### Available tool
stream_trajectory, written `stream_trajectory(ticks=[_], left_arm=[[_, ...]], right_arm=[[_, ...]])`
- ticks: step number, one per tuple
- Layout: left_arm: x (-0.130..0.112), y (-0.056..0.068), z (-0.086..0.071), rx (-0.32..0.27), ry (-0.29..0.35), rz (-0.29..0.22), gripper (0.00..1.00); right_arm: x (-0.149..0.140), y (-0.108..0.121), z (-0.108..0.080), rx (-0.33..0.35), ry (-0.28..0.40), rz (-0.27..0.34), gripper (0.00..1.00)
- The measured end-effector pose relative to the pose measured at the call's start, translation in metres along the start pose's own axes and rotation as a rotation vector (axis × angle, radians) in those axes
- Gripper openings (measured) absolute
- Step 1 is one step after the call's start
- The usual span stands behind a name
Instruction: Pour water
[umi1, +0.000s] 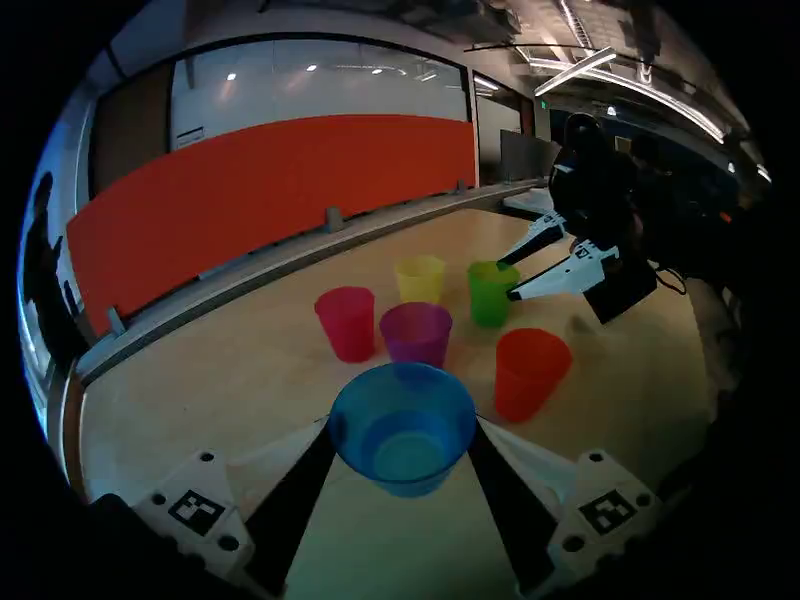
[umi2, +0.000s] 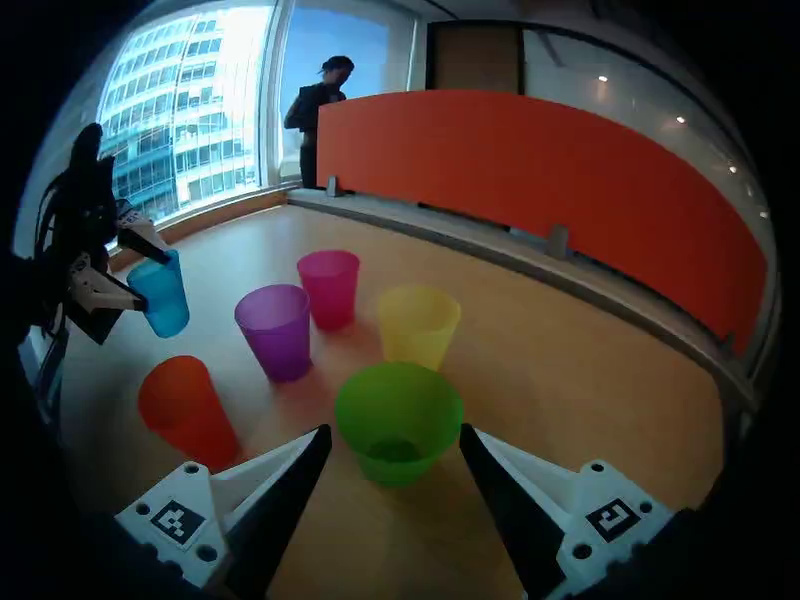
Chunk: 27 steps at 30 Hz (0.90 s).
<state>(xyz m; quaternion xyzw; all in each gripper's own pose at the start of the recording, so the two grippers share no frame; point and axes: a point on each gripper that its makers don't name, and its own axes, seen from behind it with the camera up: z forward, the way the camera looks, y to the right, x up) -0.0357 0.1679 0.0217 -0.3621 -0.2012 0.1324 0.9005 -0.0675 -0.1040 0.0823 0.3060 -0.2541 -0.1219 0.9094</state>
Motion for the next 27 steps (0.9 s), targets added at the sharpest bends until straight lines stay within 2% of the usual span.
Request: stream_trajectory(ticks=[21, 27], left_arm=[[0.001, -0.011, -0.003, 0.019, 0.014, -0.034, 0.87], [0.001, -0.012, -0.003, 0.021, 0.018, -0.039, 0.87]], right_arm=[[0.004, -0.002, 0.025, 0.010, 0.006, 0.019, 0.99], [0.004, -0.001, 0.025, 0.005, 0.004, 0.012, 0.92]])
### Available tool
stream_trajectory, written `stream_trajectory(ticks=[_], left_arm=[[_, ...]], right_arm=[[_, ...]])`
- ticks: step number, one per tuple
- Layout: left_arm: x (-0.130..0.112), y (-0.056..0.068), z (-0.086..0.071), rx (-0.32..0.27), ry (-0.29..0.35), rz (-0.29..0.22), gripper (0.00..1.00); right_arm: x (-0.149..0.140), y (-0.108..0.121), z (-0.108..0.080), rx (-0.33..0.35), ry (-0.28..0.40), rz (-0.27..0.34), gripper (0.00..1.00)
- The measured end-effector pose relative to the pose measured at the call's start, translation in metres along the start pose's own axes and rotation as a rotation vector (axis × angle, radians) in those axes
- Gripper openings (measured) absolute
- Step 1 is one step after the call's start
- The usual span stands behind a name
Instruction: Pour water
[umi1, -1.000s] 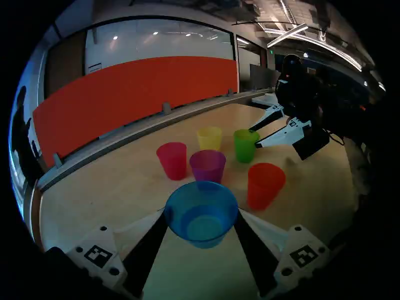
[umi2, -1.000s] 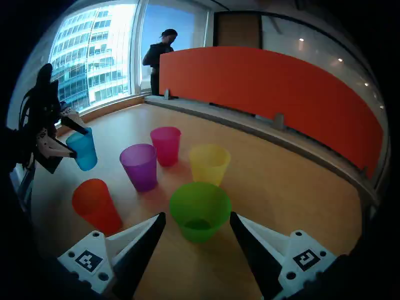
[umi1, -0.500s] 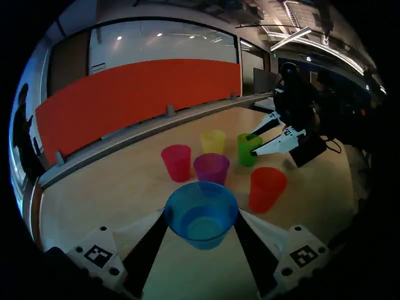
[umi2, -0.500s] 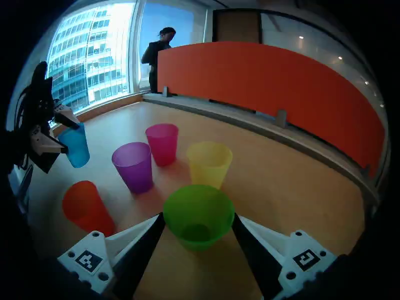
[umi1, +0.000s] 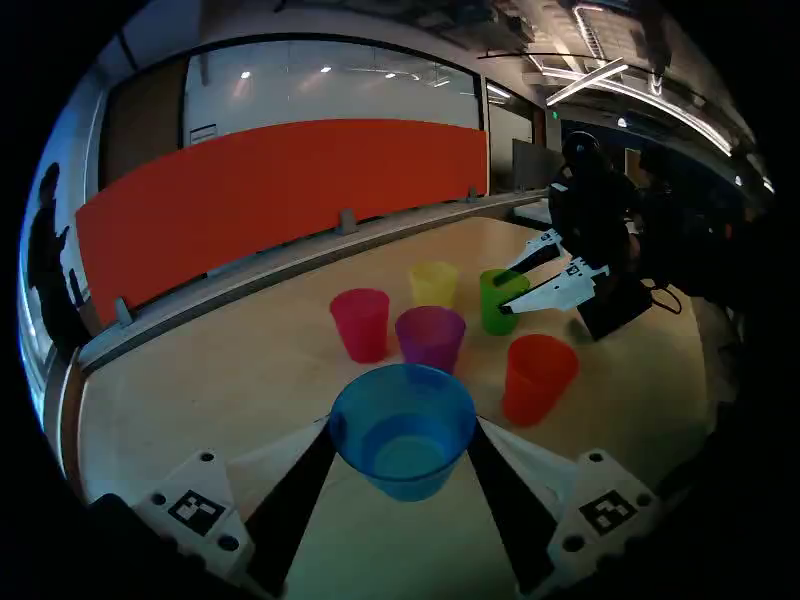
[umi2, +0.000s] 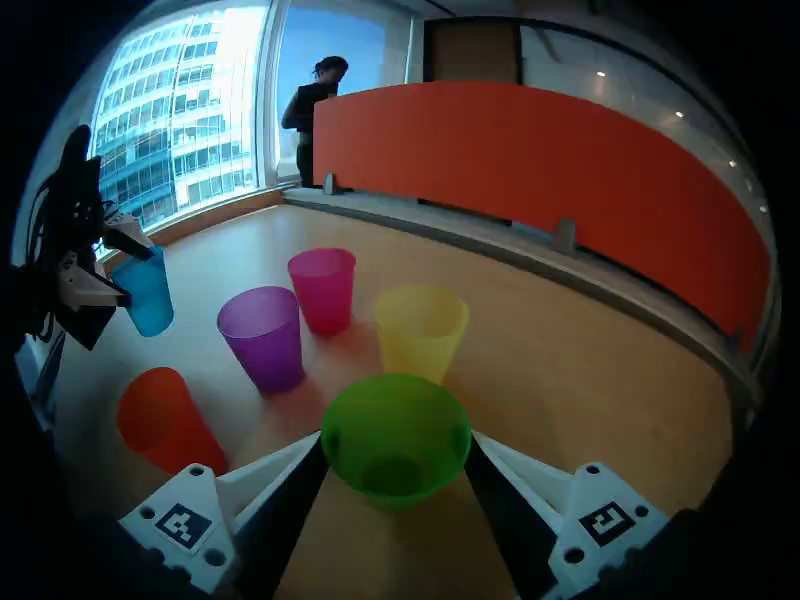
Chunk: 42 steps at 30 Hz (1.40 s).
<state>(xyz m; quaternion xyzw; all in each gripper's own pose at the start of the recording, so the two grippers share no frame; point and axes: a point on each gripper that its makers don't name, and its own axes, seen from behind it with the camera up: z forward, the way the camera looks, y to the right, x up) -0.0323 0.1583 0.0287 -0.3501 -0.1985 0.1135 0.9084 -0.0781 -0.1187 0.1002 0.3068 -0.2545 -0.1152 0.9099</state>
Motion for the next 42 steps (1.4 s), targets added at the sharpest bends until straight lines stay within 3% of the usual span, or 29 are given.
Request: stream_trajectory(ticks=[10, 29, 42], left_arm=[[0.010, 0.000, -0.001, 0.002, 0.026, -0.003, 0.87], [0.051, 0.018, -0.011, 0.007, 0.135, 0.009, 0.87], [0.081, 0.021, -0.023, 0.012, 0.237, -0.005, 0.87]], right_arm=[[0.017, -0.003, -0.016, -0.007, 0.040, -0.014, 0.92], [0.074, -0.028, -0.086, -0.023, 0.173, -0.050, 0.92], [0.100, -0.043, -0.114, -0.012, 0.251, -0.042, 0.92]])
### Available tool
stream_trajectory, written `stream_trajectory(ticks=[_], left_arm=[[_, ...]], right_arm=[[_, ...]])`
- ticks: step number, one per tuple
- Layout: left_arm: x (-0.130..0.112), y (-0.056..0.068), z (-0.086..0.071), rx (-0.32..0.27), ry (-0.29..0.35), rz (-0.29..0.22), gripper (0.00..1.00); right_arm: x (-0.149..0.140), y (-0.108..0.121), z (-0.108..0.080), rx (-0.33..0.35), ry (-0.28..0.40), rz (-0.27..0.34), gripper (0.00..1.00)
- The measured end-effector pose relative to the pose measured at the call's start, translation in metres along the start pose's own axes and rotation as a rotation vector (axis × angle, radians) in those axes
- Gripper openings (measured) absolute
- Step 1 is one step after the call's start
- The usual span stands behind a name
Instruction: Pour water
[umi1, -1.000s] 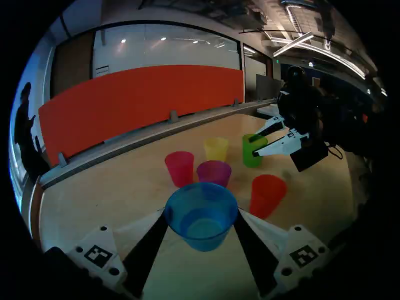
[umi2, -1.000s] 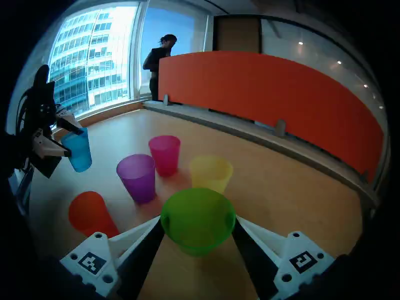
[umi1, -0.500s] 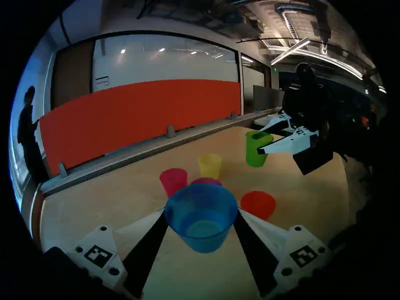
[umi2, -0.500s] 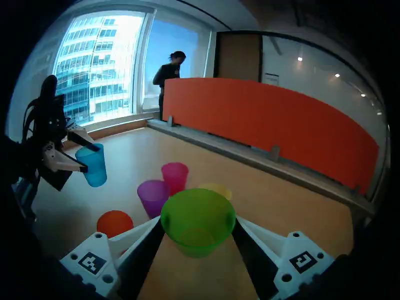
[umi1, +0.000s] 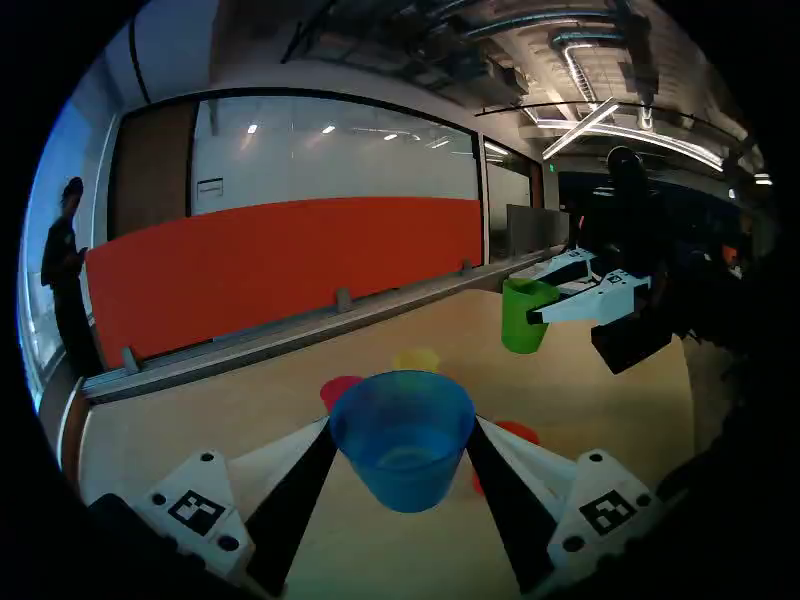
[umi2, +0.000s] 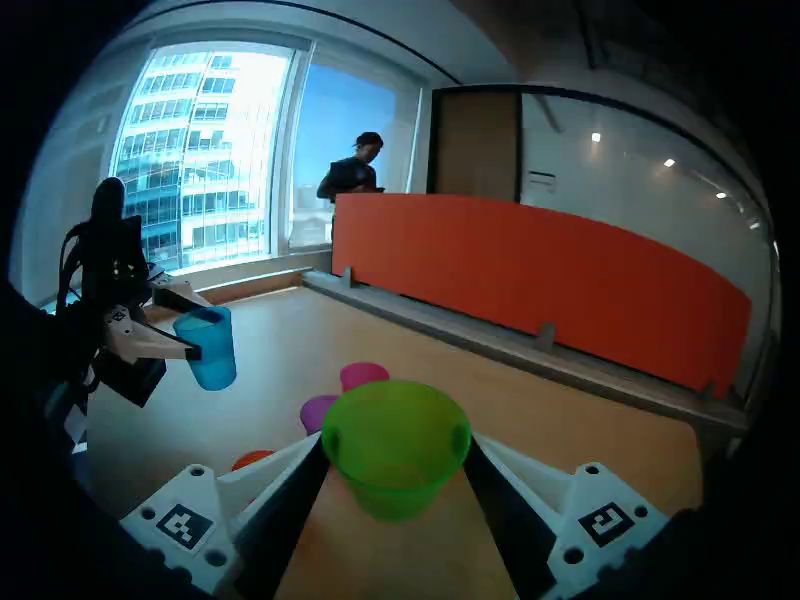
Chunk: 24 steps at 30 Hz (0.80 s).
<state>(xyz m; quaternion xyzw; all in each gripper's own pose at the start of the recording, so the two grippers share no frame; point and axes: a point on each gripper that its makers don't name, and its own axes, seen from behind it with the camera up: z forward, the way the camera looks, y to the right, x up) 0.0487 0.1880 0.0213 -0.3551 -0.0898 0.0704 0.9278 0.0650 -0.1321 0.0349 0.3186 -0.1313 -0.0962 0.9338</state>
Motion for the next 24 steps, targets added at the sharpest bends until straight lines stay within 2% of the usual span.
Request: stream_trajectory(ticks=[9, 24], left_arm=[[0.022, 0.000, 0.001, 0.002, 0.044, 0.002, 0.87], [0.055, 0.000, 0.002, 0.007, 0.083, 0.036, 0.87]], right_arm=[[0.011, -0.007, -0.005, 0.013, 0.043, -0.001, 0.92], [0.029, -0.015, -0.009, 0.029, 0.113, 0.014, 0.92]])
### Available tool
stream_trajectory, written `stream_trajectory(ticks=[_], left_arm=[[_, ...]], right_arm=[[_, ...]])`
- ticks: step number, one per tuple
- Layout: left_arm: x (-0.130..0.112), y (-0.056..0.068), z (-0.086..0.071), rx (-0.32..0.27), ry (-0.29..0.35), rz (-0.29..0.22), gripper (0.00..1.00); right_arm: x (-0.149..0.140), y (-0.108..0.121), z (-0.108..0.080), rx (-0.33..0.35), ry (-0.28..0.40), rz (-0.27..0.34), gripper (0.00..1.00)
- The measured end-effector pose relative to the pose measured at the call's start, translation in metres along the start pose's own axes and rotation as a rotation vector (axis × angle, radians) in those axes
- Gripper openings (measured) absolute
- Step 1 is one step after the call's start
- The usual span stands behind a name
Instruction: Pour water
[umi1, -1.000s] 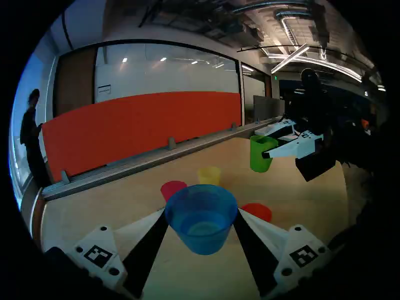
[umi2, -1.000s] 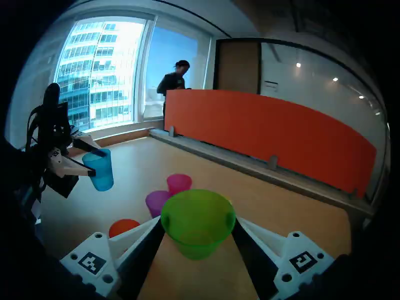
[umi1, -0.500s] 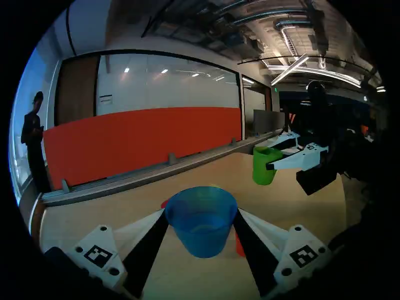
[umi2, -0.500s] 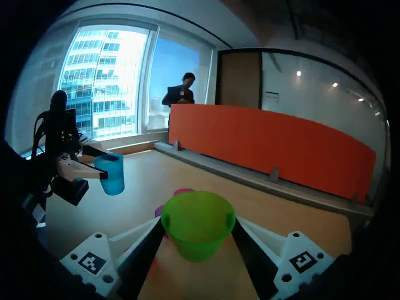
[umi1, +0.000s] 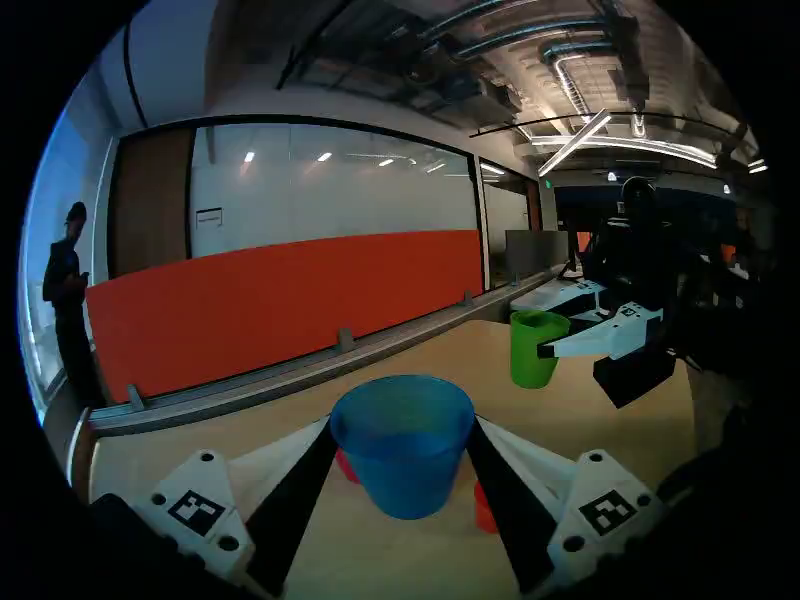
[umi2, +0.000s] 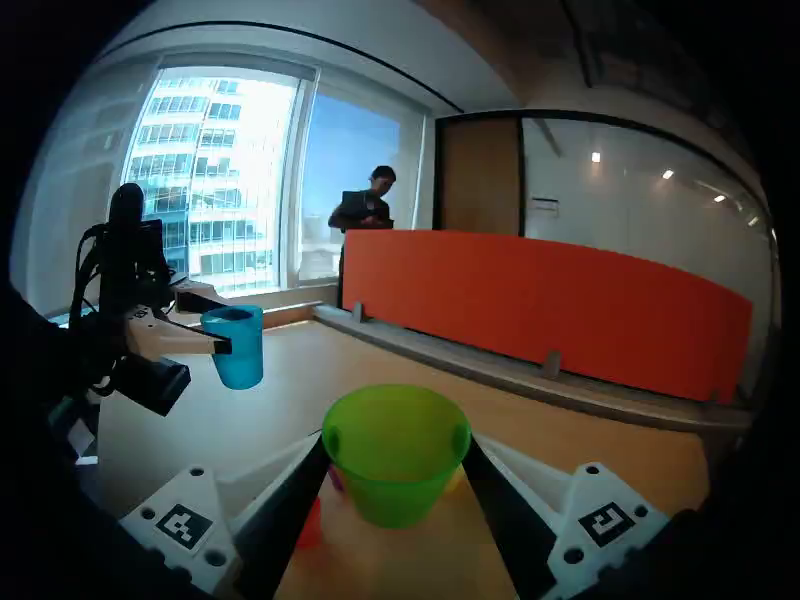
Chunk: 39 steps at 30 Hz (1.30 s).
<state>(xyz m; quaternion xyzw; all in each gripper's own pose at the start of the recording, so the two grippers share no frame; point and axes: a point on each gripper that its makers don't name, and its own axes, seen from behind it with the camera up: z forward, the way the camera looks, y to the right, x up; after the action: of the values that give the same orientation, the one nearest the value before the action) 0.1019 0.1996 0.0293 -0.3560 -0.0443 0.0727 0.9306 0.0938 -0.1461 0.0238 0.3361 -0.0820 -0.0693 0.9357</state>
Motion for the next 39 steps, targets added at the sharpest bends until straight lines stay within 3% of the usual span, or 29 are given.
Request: stream_trajectory(ticks=[17, 39], left_arm=[[0.023, -0.002, 0.001, -0.009, 0.013, 0.037, 0.87], [0.051, -0.011, 0.004, 0.013, 0.045, 0.107, 0.87]], right_arm=[[0.015, -0.009, 0.002, 0.022, 0.053, -0.011, 0.92], [0.024, -0.022, 0.012, 0.066, 0.063, -0.026, 0.92]])
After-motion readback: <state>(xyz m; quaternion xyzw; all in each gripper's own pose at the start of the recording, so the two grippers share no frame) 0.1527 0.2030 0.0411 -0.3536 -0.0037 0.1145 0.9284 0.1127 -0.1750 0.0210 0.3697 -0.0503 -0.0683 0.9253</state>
